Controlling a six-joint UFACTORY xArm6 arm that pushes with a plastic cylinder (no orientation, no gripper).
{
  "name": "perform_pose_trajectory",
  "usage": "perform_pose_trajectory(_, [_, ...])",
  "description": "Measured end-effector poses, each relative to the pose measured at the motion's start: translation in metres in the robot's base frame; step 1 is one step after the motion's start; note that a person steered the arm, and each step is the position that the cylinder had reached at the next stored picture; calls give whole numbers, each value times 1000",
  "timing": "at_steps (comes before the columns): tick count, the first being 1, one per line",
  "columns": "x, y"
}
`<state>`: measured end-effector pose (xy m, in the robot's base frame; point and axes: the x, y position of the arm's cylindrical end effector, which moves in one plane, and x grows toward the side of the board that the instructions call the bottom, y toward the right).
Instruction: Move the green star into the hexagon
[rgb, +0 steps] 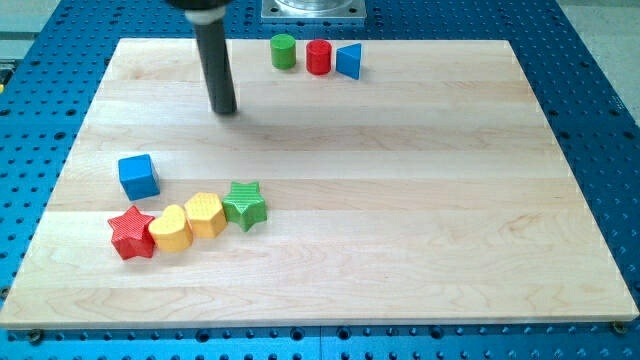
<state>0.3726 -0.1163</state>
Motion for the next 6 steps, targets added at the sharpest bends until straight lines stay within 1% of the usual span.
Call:
perform_pose_trajectory(1, [108, 38])
perform_pose_trajectory(2, [163, 66])
perform_pose_trajectory(3, [153, 118])
perform_pose_trajectory(4, [201, 135])
perform_pose_trajectory(5, [242, 100])
perform_pose_trajectory(6, [210, 31])
